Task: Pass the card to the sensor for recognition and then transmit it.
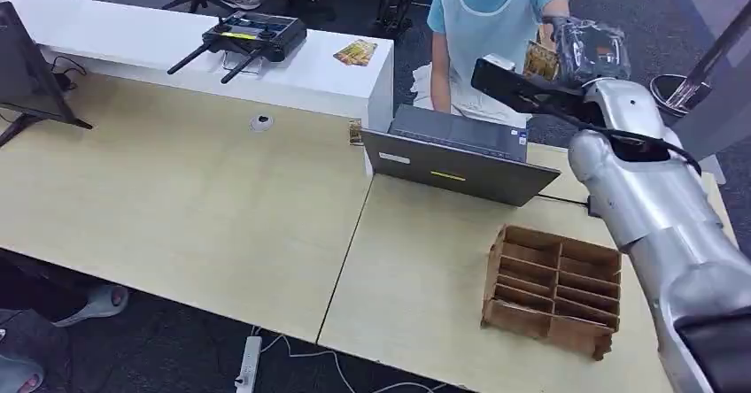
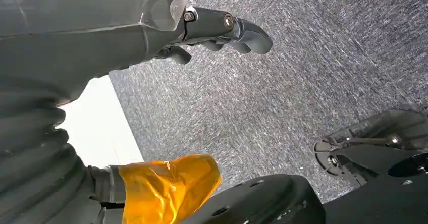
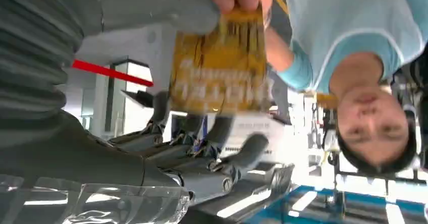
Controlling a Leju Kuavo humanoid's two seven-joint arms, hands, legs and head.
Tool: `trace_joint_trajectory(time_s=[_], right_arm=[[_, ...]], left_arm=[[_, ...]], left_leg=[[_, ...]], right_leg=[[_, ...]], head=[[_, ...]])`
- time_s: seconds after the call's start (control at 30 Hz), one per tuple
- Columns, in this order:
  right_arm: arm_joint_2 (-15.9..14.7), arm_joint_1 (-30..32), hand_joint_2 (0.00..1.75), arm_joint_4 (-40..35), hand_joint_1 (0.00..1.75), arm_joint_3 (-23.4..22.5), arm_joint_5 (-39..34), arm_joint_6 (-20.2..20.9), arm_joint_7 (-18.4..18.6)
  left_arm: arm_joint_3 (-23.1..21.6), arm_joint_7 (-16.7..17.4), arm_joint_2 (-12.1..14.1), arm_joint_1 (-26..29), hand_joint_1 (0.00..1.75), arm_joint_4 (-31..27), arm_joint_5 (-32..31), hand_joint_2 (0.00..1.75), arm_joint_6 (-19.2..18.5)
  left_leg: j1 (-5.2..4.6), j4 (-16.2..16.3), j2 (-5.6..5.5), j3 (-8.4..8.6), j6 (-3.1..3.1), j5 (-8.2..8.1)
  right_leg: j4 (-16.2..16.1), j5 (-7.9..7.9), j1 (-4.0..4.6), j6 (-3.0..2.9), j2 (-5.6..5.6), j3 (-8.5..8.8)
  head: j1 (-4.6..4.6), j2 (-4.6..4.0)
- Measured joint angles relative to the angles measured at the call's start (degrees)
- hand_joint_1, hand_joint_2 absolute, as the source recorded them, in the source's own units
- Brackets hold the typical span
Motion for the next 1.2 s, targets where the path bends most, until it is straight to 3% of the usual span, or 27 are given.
trace_joint_trajectory(time_s=[0.13, 0.23, 0.37, 0.5, 0.6, 0.67, 0.77, 0.87, 0.97, 1.03, 1.2], right_arm=[[-0.3, 1.7, 1.75, -2.4, 0.00, -1.7, -0.4, -11.8, 0.7], [-0.8, 4.0, 1.75, -6.4, 0.00, -5.3, -3.7, -17.6, 0.4], [-1.4, 7.6, 1.75, -13.0, 0.00, -12.6, -9.9, -19.0, -0.3], [-3.2, 11.7, 1.75, -20.9, 0.00, -19.3, -17.5, -14.7, -3.9], [-5.8, 18.9, 1.75, -30.5, 0.00, -23.7, -29.1, -10.5, -8.4], [-7.1, 26.2, 1.75, -37.7, 0.00, -26.9, -40.4, -5.2, -12.0], [-9.7, 40.8, 1.75, -50.2, 0.00, -32.4, -61.8, 5.8, -17.6], [-10.9, 56.5, 1.75, -61.7, 0.00, -38.0, -71.6, 11.0, -23.4], [-10.1, 70.6, 1.75, -73.3, 0.00, -44.3, -75.6, 14.7, -26.6], [-8.2, 76.4, 1.75, -79.5, 0.00, -46.5, -74.8, 15.6, -27.3], [-3.8, 83.5, 1.75, -88.9, 0.00, -45.6, -66.8, 11.8, -29.5]], left_arm=[[0.1, 0.0, -0.2, 0.0, 0.00, 0.0, -0.4, 1.75, 0.3], [0.4, 0.2, -0.5, 0.0, 0.00, 0.0, -0.8, 1.75, 0.8], [0.9, 0.5, -0.6, 0.1, 0.00, 0.0, -0.9, 1.75, 1.1], [1.9, 0.4, -0.8, 0.4, 0.00, 0.0, -0.4, 1.75, 1.4], [3.1, 0.2, -1.2, 0.6, 0.00, 0.0, 0.5, 1.75, 1.3], [3.8, 0.8, -1.5, 0.7, 0.00, 0.0, 0.8, 1.75, 1.1], [4.9, 1.0, -1.9, 1.2, 0.00, 0.0, 1.2, 1.75, 0.9], [5.4, -0.4, -2.1, 1.9, 0.00, 0.0, 0.6, 1.75, 1.7], [6.1, -0.3, -2.4, 2.6, 0.00, 0.0, 0.6, 1.75, 2.5], [6.3, 0.7, -2.4, 2.7, 0.00, 0.0, 0.1, 1.75, 2.6], [6.5, 0.8, -2.4, 2.7, 0.00, 0.0, -0.3, 1.75, 2.8]], left_leg=[[0.00, 0.0, 0.00, 0.01, 0.00, 0.00], [0.00, 0.0, -0.01, 0.01, 0.00, 0.00], [0.00, 0.0, -0.02, 0.00, 0.00, 0.00], [0.00, 0.0, -0.02, 0.02, 0.00, -0.01], [0.01, 0.0, -0.24, 0.04, 0.01, -0.02], [0.07, 0.0, -0.39, 0.04, 0.03, -0.04], [0.19, 0.0, -0.62, 0.01, 0.11, -0.13], [0.32, 0.0, -0.84, -0.08, 0.22, -0.28], [0.31, 0.0, -0.86, -0.17, 0.11, -0.44], [0.30, -0.1, -0.56, -0.13, 0.04, -0.57], [0.31, -0.1, -0.37, 0.06, -0.02, -0.57]], right_leg=[[0.0, 0.00, 0.00, 0.00, 0.00, 0.00], [0.0, 0.00, 0.00, 0.00, 0.00, 0.00], [0.0, 0.00, 0.00, 0.00, -0.02, 0.00], [-0.1, 0.00, 0.00, 0.00, -0.02, 0.02], [-0.2, -0.01, 0.02, 0.01, -0.20, 0.12], [-0.3, -0.04, 0.08, 0.05, -0.34, 0.21], [-0.4, -0.13, 0.18, 0.12, -0.58, 0.35], [-0.5, -0.30, 0.20, 0.24, -0.79, 0.38], [-0.4, -0.43, 0.19, 0.13, -0.80, 0.33], [-0.4, -0.44, 0.20, 0.11, -0.47, 0.31], [-0.4, -0.48, 0.23, 0.02, -0.24, 0.31]], head=[[0.00, 0.00], [0.00, 0.00], [0.00, 0.00], [0.00, 0.00], [0.00, 0.00], [0.00, 0.00], [0.00, 0.00], [0.00, 0.00], [0.00, 0.00], [-0.02, 0.00], [-0.02, 0.00]])
